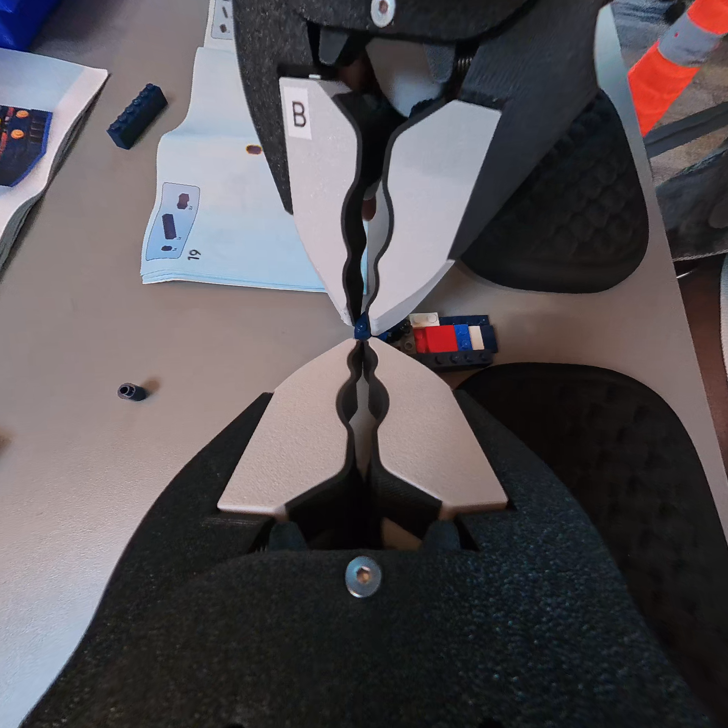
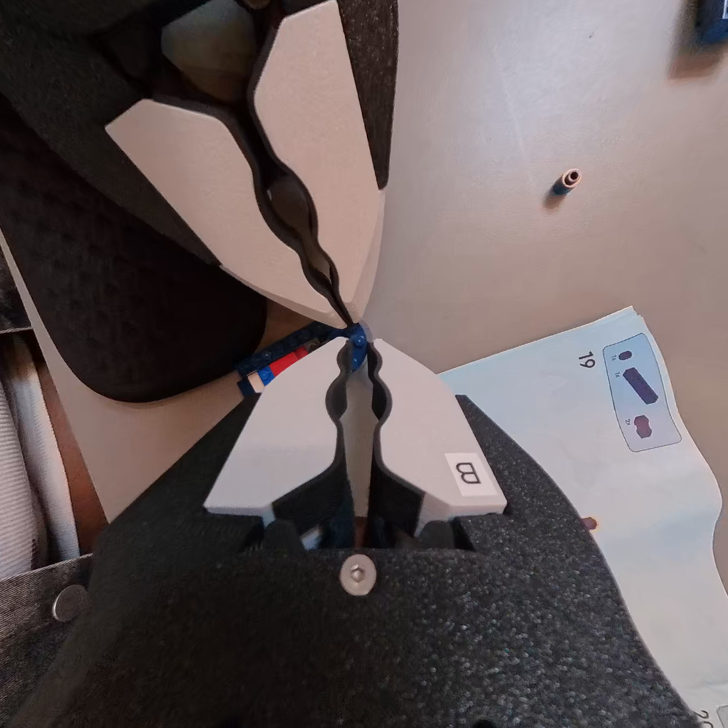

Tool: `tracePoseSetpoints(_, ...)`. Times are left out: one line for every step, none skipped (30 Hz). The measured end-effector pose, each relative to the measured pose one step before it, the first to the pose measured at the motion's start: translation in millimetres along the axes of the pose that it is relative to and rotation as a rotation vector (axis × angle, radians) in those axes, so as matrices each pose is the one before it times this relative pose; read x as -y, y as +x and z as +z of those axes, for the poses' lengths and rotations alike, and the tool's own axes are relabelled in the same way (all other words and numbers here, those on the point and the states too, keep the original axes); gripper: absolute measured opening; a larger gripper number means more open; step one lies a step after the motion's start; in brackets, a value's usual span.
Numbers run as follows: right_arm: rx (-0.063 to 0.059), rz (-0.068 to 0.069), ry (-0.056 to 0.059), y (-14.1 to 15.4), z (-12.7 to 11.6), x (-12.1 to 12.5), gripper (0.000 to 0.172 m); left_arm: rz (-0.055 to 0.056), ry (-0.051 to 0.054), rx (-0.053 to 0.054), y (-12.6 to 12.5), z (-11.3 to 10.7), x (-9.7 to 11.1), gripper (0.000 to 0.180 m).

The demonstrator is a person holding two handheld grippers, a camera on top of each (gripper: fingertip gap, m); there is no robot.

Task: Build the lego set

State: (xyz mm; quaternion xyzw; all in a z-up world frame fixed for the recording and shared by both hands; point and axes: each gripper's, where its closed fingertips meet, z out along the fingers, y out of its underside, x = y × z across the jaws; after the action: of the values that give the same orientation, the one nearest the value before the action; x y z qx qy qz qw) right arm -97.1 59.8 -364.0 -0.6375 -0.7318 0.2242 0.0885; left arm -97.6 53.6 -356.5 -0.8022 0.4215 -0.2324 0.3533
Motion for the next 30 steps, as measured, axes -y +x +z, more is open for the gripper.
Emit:
tracePoseSetpoints(-0.0037,-0.0056,-0.0055,-0.08,0.09,-0.08,0.008,0.0077,-0.0026,0.0062,0.05,0.16,0.08,0.000)
tracePoseSetpoints(-0.0077,-0.0101,-0.0051,0.13,0.06,-0.09,0.008,0.0031,0.0000,0.0029,0.20,0.00,-0.07,0.000)
tracePoseSetpoints(-0.0091,-0.0087,-0.0046,-0.19,0.08,0.08,0.008,0.0046,-0.0002,0.0026,0.34,0.02,0.06,0.000)
tracePoseSetpoints(-0.0093,-0.0065,-0.0029,-0.05,0.13,0.05,0.008,0.0039,-0.0011,0.0022,-0.20,-0.06,-0.16,0.000)
tracePoseSetpoints(-0.0074,-0.0056,-0.0002,-0.06,-0.02,0.05,0.008,0.0037,-0.0009,0.0022,-0.04,-0.15,0.04,0.000)
tracePoseSetpoints(0.0007,-0.0019,0.0045,-0.28,0.02,0.12,0.008,0.0054,0.0018,0.0027,0.24,0.26,0.42,0.000)
tracePoseSetpoints(0.0092,-0.0008,0.0112,0.32,-0.16,0.57,0.007,0.0007,0.0003,-0.0007,0.02,0.00,0.29,0.000)
tracePoseSetpoints(0.0109,0.0022,0.0189,0.99,-0.46,1.16,0.007,-0.0076,-0.0039,-0.0053,-0.39,-0.43,-0.01,0.000)
tracePoseSetpoints(0.0106,0.0165,0.0204,1.00,-1.40,1.11,0.011,0.0001,0.0077,-0.0043,-0.94,-0.74,1.85,0.000)
tracePoseSetpoints(0.0253,0.0205,0.0391,-0.38,-3.54,3.64,0.020,-0.0073,0.0433,0.0040,-0.92,-3.49,7.00,0.001)
tracePoseSetpoints(0.0296,0.0201,0.0532,-2.04,-5.63,6.12,0.030,-0.0128,0.0311,-0.0020,-0.25,-5.25,6.20,0.001)
tracePoseSetpoints(0.0078,0.0160,0.0444,0.49,-6.39,5.50,0.035,-0.0027,0.0102,-0.0034,0.14,-4.72,3.26,0.002)
tracePoseSetpoints(-0.0125,-0.0013,0.0279,2.60,-5.35,2.76,0.034,0.0054,0.0057,0.0071,-1.01,-4.26,1.73,0.003)
tracePoseSetpoints(-0.0124,-0.0120,0.0036,1.99,-2.89,-1.53,0.030,0.0031,-0.0007,0.0039,-0.43,-2.41,-0.54,0.003)
tracePoseSetpoints(-0.0041,-0.0032,-0.0189,0.54,-0.09,-5.34,0.028,-0.0054,-0.0125,-0.0089,0.36,-0.39,-2.76,0.003)
tracePoseSetpoints(0.0013,0.0044,-0.0199,-0.05,2.10,-6.02,0.026,-0.0106,-0.0149,-0.0044,-0.25,2.14,-3.67,0.003)
tracePoseSetpoints(0.0057,-0.0001,-0.0080,-0.69,2.60,-4.29,0.023,-0.0029,-0.0188,-0.0102,0.64,3.15,-4.11,0.003)
tracePoseSetpoints(0.0062,-0.0075,0.0079,-0.62,2.19,-1.20,0.021,0.0005,-0.0186,-0.0038,0.69,2.01,-3.39,0.003)
tracePoseSetpoints(0.0060,-0.0097,0.0212,-1.24,0.97,1.16,0.020,0.0044,-0.0128,-0.0084,1.45,0.68,-2.00,0.003)
tracePoseSetpoints(0.0151,-0.0153,0.0271,-2.92,0.77,2.42,0.017,0.0062,-0.0140,-0.0184,3.37,-0.97,-1.81,0.004)
tracePoseSetpoints(0.0187,-0.0194,0.0258,-3.94,1.15,2.30,0.015,0.0033,-0.0235,-0.0285,4.66,-1.91,-3.06,0.006)
tracePoseSetpoints(0.0090,-0.0182,0.0149,-2.78,1.71,1.01,0.013,0.0018,-0.0228,-0.0190,3.41,-2.37,-3.05,0.009)
tracePoseSetpoints(0.0056,-0.0224,0.0072,-1.96,2.06,-0.02,0.013,0.0059,-0.0084,-0.0121,2.58,-2.39,-1.73,0.011)
tracePoseSetpoints(0.0023,-0.0220,0.0030,-1.10,1.92,-0.66,0.011,0.0085,0.0023,-0.0088,2.46,-1.53,-0.10,0.012)
tracePoseSetpoints(-0.0045,-0.0159,-0.0017,-0.19,1.92,-0.74,0.011,0.0037,-0.0015,-0.0035,0.97,-0.11,-0.47,0.013)
tracePoseSetpoints(-0.0012,-0.0107,-0.0030,-0.19,1.91,-0.61,0.011,-0.0021,-0.0155,0.0056,-1.02,0.95,-2.07,0.013)
tracePoseSetpoints(0.0031,-0.0058,-0.0012,-0.21,1.71,-0.06,0.011,-0.0048,-0.0130,0.0116,-2.64,0.48,-1.88,0.014)
tracePoseSetpoints(0.0059,-0.0018,0.0016,-0.50,1.62,0.53,0.012,-0.0021,-0.0032,-0.0023,-0.27,0.69,-1.08,0.014)
tracePoseSetpoints(0.0076,0.0003,0.0009,-0.64,1.48,0.69,0.012,-0.0023,0.0004,-0.0061,0.63,0.79,-0.41,0.014)
tracePoseSetpoints(0.0081,-0.0001,-0.0001,-0.75,1.52,0.50,0.012,-0.0024,-0.0004,0.0015,-0.17,0.94,-0.21,0.014)
